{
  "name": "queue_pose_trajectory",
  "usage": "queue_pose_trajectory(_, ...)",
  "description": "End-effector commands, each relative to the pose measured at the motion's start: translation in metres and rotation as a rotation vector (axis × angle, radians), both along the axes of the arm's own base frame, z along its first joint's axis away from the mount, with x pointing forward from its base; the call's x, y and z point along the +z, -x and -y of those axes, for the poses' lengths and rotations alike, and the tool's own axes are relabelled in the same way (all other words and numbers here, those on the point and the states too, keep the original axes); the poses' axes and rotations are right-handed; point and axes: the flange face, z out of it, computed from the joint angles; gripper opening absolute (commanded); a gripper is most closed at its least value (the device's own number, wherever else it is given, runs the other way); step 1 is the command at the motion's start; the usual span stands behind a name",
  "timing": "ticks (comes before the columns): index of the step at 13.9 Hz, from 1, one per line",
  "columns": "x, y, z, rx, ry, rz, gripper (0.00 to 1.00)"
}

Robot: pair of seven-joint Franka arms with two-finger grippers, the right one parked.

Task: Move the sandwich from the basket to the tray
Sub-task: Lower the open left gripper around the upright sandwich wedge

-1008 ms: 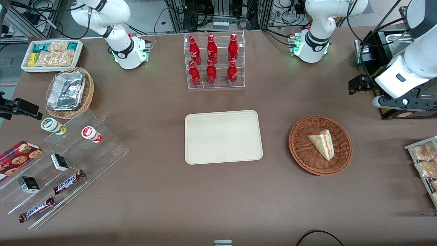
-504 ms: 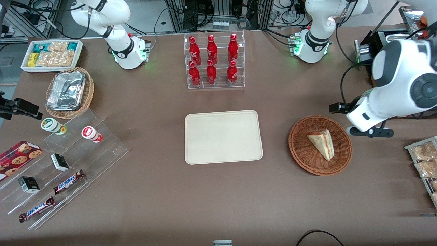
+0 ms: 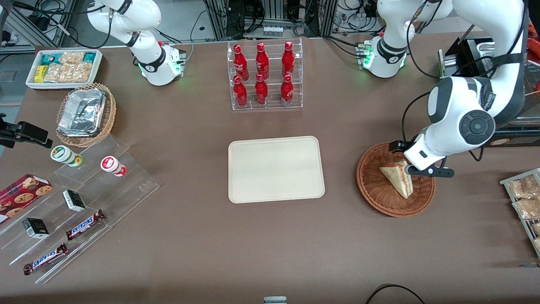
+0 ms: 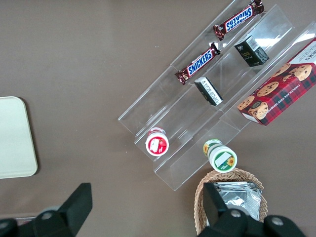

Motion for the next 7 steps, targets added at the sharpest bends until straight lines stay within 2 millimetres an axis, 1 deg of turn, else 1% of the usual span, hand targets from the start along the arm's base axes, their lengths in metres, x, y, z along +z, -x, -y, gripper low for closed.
queue_pose_trajectory(1, -0.002, 0.008, -0.004, 0.033, -0.008, 0.046, 1.0)
queue_pose_trajectory(3, -0.017, 0.018, -0.006, 0.144, -0.021, 0.094, 1.0)
queue_pose_trajectory(4, -0.022, 0.022, -0.006, 0.208, -0.025, 0.125, 1.0)
queue_pose_trajectory(7, -0.027, 0.018, -0.006, 0.43, -0.044, 0.174, 1.0)
